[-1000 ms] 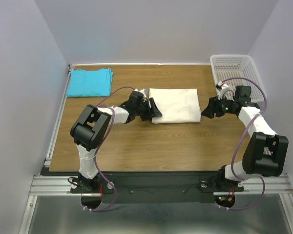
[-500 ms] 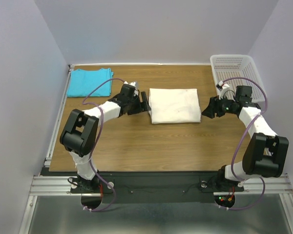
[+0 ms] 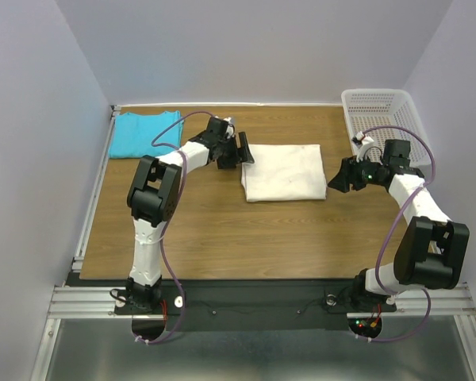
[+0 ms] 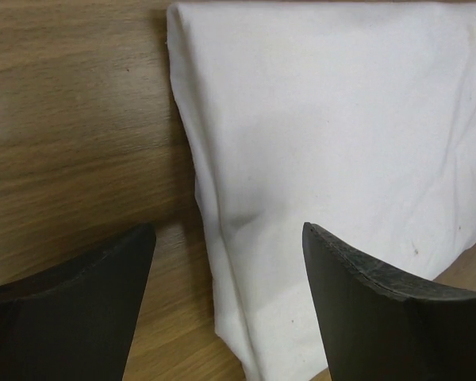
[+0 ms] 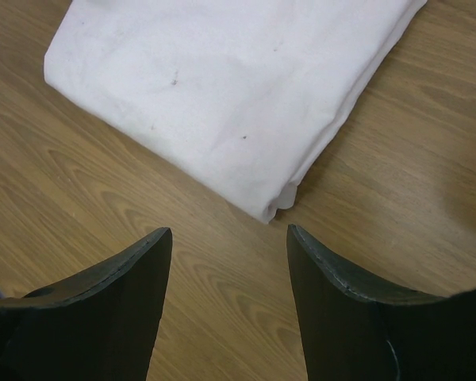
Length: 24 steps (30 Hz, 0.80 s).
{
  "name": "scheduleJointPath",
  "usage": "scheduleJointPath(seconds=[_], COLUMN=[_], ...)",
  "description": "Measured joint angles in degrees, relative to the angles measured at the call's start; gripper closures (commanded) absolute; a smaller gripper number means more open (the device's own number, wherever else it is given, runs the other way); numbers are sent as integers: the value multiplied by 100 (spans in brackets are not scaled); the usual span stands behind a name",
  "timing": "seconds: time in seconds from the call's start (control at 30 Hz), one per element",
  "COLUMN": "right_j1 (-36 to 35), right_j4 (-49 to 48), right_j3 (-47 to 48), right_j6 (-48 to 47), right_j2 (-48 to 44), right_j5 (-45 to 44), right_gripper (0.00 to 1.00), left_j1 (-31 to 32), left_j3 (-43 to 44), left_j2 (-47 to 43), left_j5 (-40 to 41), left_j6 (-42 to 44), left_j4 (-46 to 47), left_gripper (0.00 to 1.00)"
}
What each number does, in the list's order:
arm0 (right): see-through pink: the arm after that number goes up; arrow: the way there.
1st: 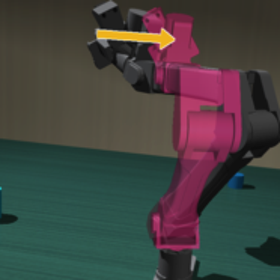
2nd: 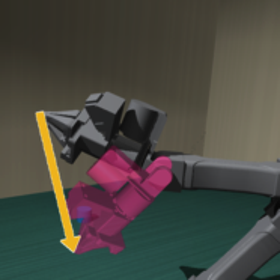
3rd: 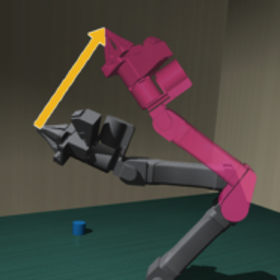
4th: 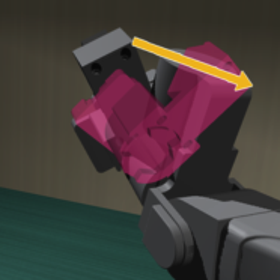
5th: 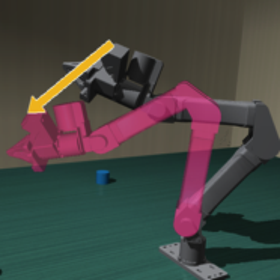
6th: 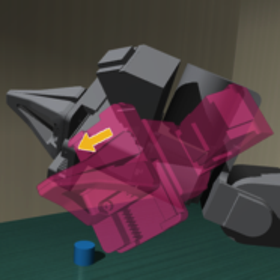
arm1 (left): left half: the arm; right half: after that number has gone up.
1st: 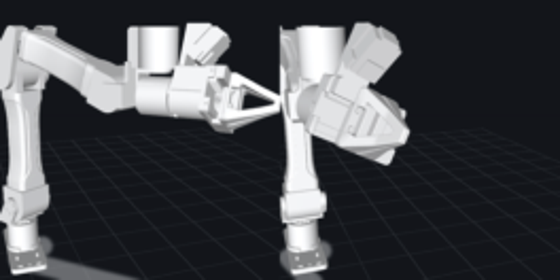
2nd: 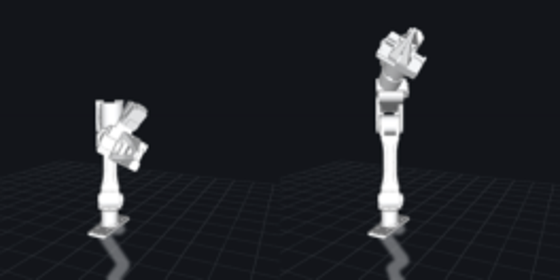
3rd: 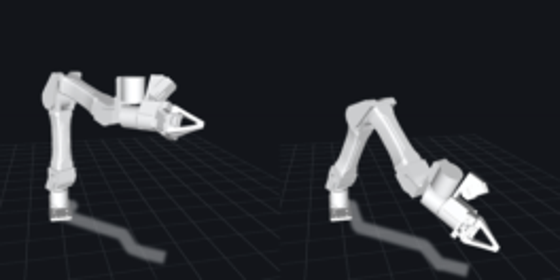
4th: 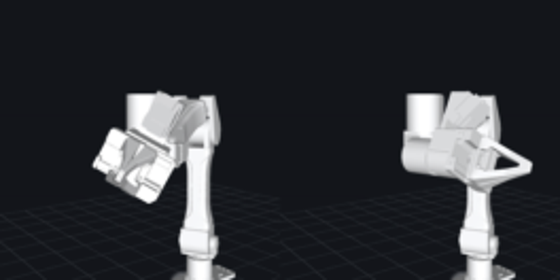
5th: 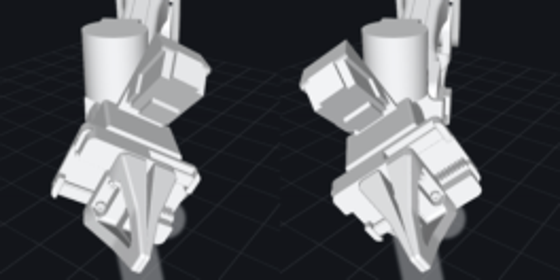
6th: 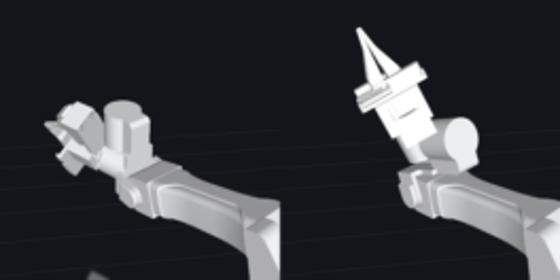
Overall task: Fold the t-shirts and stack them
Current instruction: Fold the tshirt
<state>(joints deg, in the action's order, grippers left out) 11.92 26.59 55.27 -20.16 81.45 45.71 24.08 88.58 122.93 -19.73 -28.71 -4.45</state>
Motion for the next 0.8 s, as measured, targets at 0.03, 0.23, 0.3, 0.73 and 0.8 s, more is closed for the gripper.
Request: scheduleJointPath(seconds=[0.03,0.23,0.3,0.73,0.8], right_j1=[7,13,13,13,13], right_j4=[-2,0,-2,-2,0], right_j3=[0,0,0,0,0], right_j6=[0,0,0,0,0], right_j2=[0,0,2,0,0], right_j5=[0,0,0,0,0], right_gripper=[34,34,34,34,34], left_j1=[4,26,52,234,232], left_j3=[26,116,184,295,295], left_j2=[0,94,151,382,426], left_j5=[0,-260,-348,-662,-706], left_j6=[-2,-74,-109,-396,-450], left_j4=[-31,-92,-90,162,199], left_gripper=[14,14,15,38,44])
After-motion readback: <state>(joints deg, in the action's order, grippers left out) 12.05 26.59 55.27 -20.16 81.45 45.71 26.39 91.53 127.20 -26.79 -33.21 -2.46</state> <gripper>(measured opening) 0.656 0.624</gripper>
